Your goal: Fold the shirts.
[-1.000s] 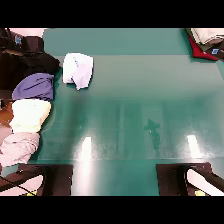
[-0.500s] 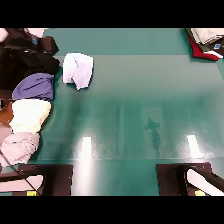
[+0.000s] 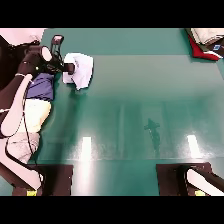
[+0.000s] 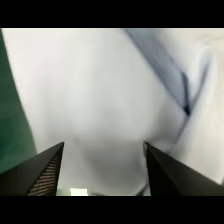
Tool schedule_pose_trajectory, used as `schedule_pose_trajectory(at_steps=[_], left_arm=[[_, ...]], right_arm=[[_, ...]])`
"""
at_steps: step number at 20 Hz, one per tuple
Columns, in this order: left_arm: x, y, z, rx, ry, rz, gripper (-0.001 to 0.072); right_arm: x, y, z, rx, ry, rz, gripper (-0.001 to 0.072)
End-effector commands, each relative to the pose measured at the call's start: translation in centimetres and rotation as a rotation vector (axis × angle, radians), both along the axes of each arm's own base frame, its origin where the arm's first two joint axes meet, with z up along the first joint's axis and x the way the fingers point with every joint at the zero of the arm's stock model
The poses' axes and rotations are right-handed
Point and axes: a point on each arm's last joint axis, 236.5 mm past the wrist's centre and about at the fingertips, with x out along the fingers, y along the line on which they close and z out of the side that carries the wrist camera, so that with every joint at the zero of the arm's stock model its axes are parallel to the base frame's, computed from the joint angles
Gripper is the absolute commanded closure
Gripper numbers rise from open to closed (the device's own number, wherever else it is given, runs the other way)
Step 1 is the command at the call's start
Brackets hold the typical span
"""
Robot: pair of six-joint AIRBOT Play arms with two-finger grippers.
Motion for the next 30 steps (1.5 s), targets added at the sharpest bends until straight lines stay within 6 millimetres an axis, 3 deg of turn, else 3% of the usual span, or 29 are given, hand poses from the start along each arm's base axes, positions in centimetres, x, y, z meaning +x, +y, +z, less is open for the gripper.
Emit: schedule_pose_trajectory(at_steps=[1,2,3,4,5,7,8,10,12,14,15,17,19,22,25,27,30], left_arm=[[1.0,-0.3,-2.8,-0.010,0.005,0.004,0.0117],[1.1,-0.4,-2.8,-0.019,0.001,0.006,0.0121],[1.2,-0.5,-2.7,-0.023,-0.002,0.006,0.0319],[1.2,-0.5,-2.2,-0.025,-0.004,0.006,0.0609],[1.3,-0.6,-1.6,-0.028,-0.004,0.004,0.0681],[1.7,-0.8,1.3,-0.031,-0.020,-0.003,0.0683],[2.1,-0.9,3.9,-0.036,-0.054,-0.007,0.0682],[2.7,-1.9,11.7,-0.082,-0.182,-0.026,0.0683],[1.1,-4.5,21.9,-0.190,-0.367,-0.119,0.0683],[-3.8,-8.3,31.4,-0.342,-0.518,-0.267,0.0683],[-7.3,-10.3,35.7,-0.411,-0.580,-0.369,0.0683],[-14.5,-13.5,41.8,-0.531,-0.658,-0.568,0.0683],[-21.0,-15.7,45.2,-0.624,-0.668,-0.720,0.0683],[-27.3,-18.7,46.3,-0.644,-0.640,-0.876,0.0683],[-30.9,-23.1,43.6,-0.671,-0.530,-1.020,0.0682],[-30.0,-25.0,37.9,-0.580,-0.407,-1.029,0.0683],[-26.0,-23.6,26.9,-0.390,-0.171,-0.873,0.0682]], right_arm=[[-0.2,0.1,-0.2,0.000,0.009,0.006,0.0691],[-0.2,0.1,-0.2,0.000,0.009,0.006,0.0691],[-0.2,0.1,-0.2,0.000,0.009,0.006,0.0691],[-0.2,0.1,-0.1,0.000,0.008,0.005,0.0691],[-0.2,0.1,-0.1,0.000,0.008,0.005,0.0691],[-0.2,0.1,-0.1,0.000,0.008,0.005,0.0691],[-0.2,0.1,-0.1,0.001,0.007,0.006,0.0691],[-0.2,1.0,0.5,0.040,-0.005,0.027,0.0691],[-0.1,2.8,2.2,0.128,-0.049,0.064,0.0691],[0.4,3.1,4.5,0.152,-0.120,0.060,0.0691],[0.5,2.9,5.8,0.144,-0.159,0.052,0.0691],[0.3,2.9,8.1,0.129,-0.215,0.053,0.0691],[-0.1,3.0,10.0,0.115,-0.259,0.059,0.0691],[-1.1,3.5,11.8,0.093,-0.291,0.081,0.0691],[-2.1,4.0,12.6,0.075,-0.295,0.106,0.0691],[-2.7,4.3,12.7,0.063,-0.286,0.125,0.0691],[-3.4,4.6,12.6,0.055,-0.275,0.138,0.0691]])
